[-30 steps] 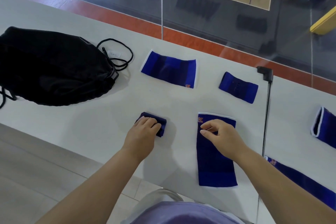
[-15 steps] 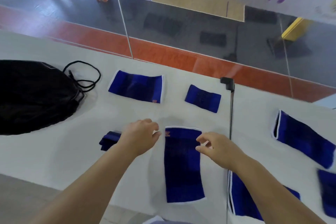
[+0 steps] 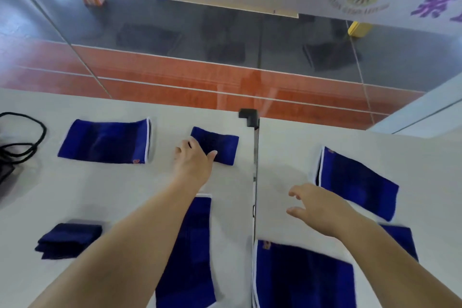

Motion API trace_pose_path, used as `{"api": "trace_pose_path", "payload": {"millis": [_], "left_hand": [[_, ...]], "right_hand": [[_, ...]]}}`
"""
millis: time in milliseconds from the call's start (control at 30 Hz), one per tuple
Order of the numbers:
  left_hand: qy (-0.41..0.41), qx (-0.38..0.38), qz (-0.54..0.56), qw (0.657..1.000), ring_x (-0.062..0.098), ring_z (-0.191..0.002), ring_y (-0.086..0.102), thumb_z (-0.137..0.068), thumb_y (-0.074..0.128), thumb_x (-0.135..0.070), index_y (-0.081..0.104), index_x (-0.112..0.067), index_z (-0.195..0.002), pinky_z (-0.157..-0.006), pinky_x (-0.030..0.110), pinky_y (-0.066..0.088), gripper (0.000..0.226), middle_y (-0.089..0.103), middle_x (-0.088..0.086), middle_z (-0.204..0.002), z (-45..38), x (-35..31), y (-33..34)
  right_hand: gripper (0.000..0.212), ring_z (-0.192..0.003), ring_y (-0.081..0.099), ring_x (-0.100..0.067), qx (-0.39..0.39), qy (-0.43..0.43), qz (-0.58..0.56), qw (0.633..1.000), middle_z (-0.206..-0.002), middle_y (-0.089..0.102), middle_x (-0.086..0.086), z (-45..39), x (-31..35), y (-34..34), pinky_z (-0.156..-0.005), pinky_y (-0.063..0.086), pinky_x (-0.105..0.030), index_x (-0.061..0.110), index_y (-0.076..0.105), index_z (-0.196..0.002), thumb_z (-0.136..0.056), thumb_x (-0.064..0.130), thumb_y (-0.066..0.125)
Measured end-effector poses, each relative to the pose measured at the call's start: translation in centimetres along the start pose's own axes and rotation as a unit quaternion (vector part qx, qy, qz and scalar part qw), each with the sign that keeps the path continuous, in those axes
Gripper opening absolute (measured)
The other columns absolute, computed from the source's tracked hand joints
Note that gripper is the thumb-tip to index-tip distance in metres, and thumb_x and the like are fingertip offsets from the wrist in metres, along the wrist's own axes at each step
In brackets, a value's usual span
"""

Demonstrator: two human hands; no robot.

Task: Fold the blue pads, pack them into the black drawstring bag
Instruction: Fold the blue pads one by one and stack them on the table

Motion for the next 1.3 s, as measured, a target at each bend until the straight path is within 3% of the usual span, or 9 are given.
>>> {"api": "trace_pose_path", "payload": {"millis": [133,300,400,500,633,767,933,1100,1300], "left_hand": [[-0.043,-0.023,-0.028,0.998,0.035,-0.118,0.039,-0.095,0.043,-0.046,0.028,-0.002,-0.137,-0.095,0.041,0.038,0.063,0.037,0.019,-0.134,-0.5,-1.0,1.0],[-0.077,-0.030,0.188,0.979,0.034,-0.113,0.048,-0.087,0.065,-0.021,0.037,-0.004,-0.126,-0.094,0.042,0.042,0.051,0.045,0.016,-0.127,0.2,-2.0,1.0],[-0.073,-0.018,0.278,0.958,0.024,-0.088,0.056,-0.085,0.064,-0.014,0.045,-0.009,-0.116,-0.070,0.032,0.047,0.037,0.055,0.009,-0.109,1.7,-2.2,0.7],[-0.033,-0.008,0.319,0.947,0.016,-0.071,0.054,-0.088,0.061,-0.020,0.052,-0.015,-0.101,-0.054,0.023,0.037,0.017,0.058,-0.001,-0.085,3.3,-2.7,0.4],[0.036,0.008,0.372,0.928,0.011,-0.076,0.061,-0.090,0.057,-0.022,0.054,-0.025,-0.090,-0.060,0.023,0.046,0.005,0.063,-0.005,-0.088,5.7,-4.9,-0.5],[0.092,0.090,0.412,0.902,0.021,-0.085,0.069,-0.090,0.057,-0.017,0.055,-0.036,-0.088,-0.078,0.043,0.057,0.019,0.068,-0.008,-0.094,8.3,-8.1,-0.6],[0.145,0.193,0.414,0.878,0.019,-0.086,0.068,-0.094,0.053,-0.009,0.056,-0.031,-0.092,-0.069,0.042,0.060,0.023,0.068,-0.004,-0.093,12.3,-12.9,1.6],[0.163,0.247,0.361,0.884,0.016,-0.078,0.069,-0.094,0.051,-0.012,0.058,-0.039,-0.091,-0.060,0.031,0.054,0.029,0.072,-0.006,-0.090,15.4,-15.7,5.6],[0.145,0.282,0.314,0.895,0.021,-0.090,0.067,-0.094,0.051,-0.017,0.056,-0.038,-0.095,-0.067,0.041,0.059,0.021,0.070,-0.004,-0.098,17.3,-18.2,9.4]], "right_hand": [[0.046,-0.117,0.054,-0.017,0.006,0.006,-0.007,1.000,-0.136,0.049,0.005,-0.2,-1.8,0.0,-0.095,0.045,-0.032,0.026,0.043,-0.134,-0.092,0.044,0.051],[0.046,-0.116,0.054,-0.016,0.013,0.004,-0.008,1.000,-0.135,0.049,0.006,-0.3,-3.3,0.4,-0.094,0.045,-0.030,0.026,0.043,-0.134,-0.092,0.045,0.050],[0.046,-0.117,0.052,-0.016,0.019,-0.002,-0.012,1.000,-0.135,0.049,0.006,-0.2,-4.1,0.9,-0.096,0.043,-0.030,0.026,0.044,-0.134,-0.092,0.045,0.050],[0.046,-0.118,0.051,-0.015,0.017,-0.002,-0.034,0.999,-0.134,0.050,0.005,0.2,-5.0,1.5,-0.099,0.042,-0.031,0.025,0.046,-0.133,-0.092,0.044,0.052],[0.044,-0.112,0.055,-0.014,-0.002,0.023,-0.075,0.997,-0.130,0.054,0.005,1.8,-7.1,2.6,-0.095,0.043,-0.027,0.026,0.047,-0.131,-0.091,0.043,0.053],[0.036,-0.102,0.058,-0.010,-0.057,0.043,-0.129,0.989,-0.120,0.058,0.009,4.2,-9.8,4.1,-0.087,0.046,-0.025,0.027,0.052,-0.125,-0.092,0.041,0.054],[0.029,-0.095,0.059,-0.009,-0.135,0.093,-0.169,0.972,-0.109,0.062,0.012,7.5,-13.9,6.3,-0.084,0.050,-0.028,0.024,0.058,-0.116,-0.093,0.040,0.051],[0.016,-0.083,0.056,-0.014,-0.210,0.187,-0.219,0.934,-0.100,0.061,0.006,10.1,-18.9,8.2,-0.073,0.047,-0.029,0.020,0.061,-0.101,-0.092,0.030,0.054],[0.045,-0.106,0.055,-0.025,-0.204,0.289,-0.260,0.899,-0.123,0.049,-0.006,10.7,-23.7,10.1,-0.082,0.048,-0.035,0.014,0.047,-0.128,-0.089,0.033,0.059]]}}
Point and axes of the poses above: each hand's wrist, its own z-axis away from the middle knuckle, its own y-axis out of the palm, x = y × z, the point moved 2 cm from there along -z, towards the middle knuckle
